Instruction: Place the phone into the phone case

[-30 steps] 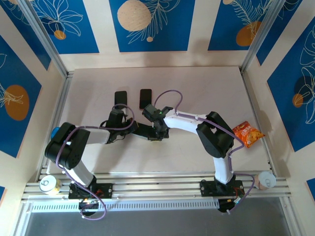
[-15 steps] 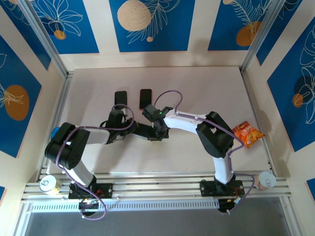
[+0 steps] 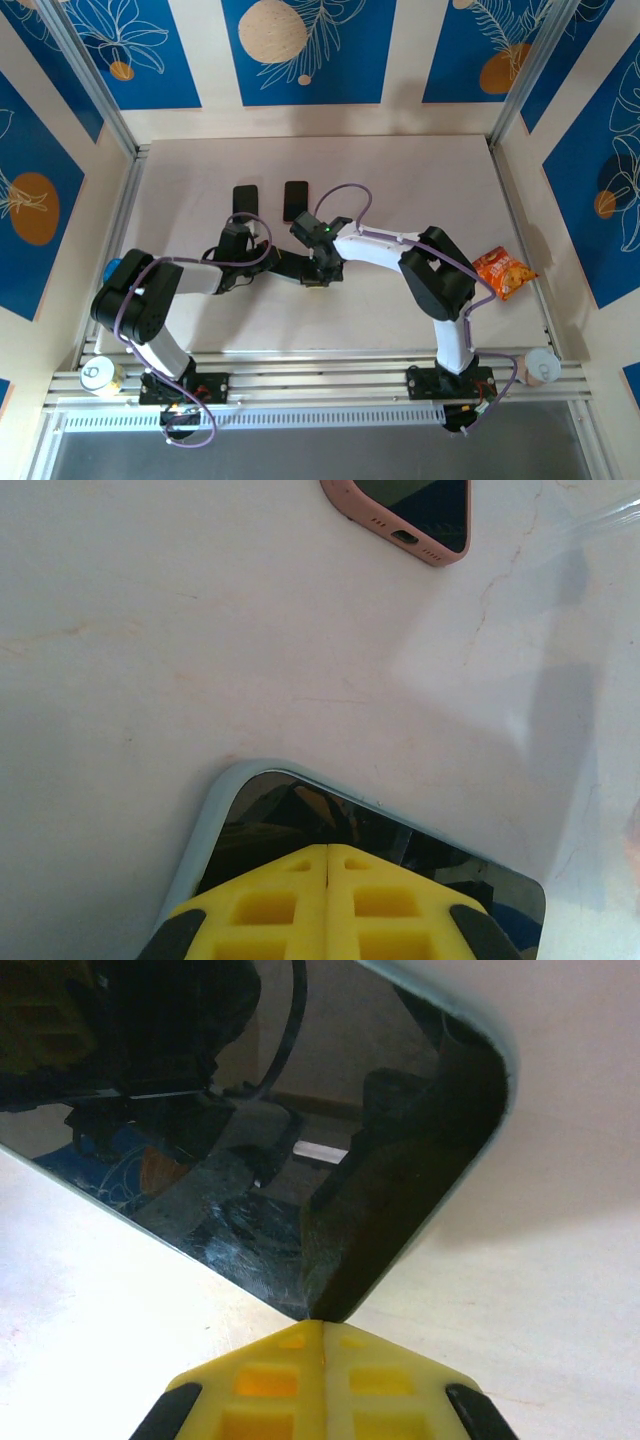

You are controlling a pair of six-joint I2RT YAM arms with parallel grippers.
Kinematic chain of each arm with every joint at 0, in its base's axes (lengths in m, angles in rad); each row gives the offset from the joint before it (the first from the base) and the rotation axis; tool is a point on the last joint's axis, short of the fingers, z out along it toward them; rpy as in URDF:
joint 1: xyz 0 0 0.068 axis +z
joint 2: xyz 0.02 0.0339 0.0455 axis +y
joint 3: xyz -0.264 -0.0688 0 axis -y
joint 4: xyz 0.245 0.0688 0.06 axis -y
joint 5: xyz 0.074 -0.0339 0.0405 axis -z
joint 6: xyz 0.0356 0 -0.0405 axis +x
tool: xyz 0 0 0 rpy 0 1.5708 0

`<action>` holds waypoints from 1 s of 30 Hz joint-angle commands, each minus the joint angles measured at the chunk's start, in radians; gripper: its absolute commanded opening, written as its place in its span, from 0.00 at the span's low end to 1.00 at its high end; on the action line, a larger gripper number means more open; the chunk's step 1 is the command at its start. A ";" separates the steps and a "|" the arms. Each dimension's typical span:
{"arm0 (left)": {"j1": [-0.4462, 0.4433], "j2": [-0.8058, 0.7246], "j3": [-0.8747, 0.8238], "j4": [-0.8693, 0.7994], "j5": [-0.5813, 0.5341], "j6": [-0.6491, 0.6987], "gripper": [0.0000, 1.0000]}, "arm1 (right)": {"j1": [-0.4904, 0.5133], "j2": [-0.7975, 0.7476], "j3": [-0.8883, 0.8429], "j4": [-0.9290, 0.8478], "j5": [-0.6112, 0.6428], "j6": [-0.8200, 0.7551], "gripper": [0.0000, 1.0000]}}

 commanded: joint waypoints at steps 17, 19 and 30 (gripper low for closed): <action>0.003 -0.010 -0.020 -0.278 -0.046 0.042 0.00 | -0.050 -0.123 -0.002 0.038 -0.019 -0.048 0.00; 0.002 -0.010 -0.020 -0.277 -0.045 0.042 0.00 | -0.050 -0.109 -0.017 0.055 -0.030 -0.043 0.00; 0.002 -0.004 -0.019 -0.279 -0.044 0.044 0.00 | -0.041 -0.031 -0.024 0.061 -0.024 -0.032 0.00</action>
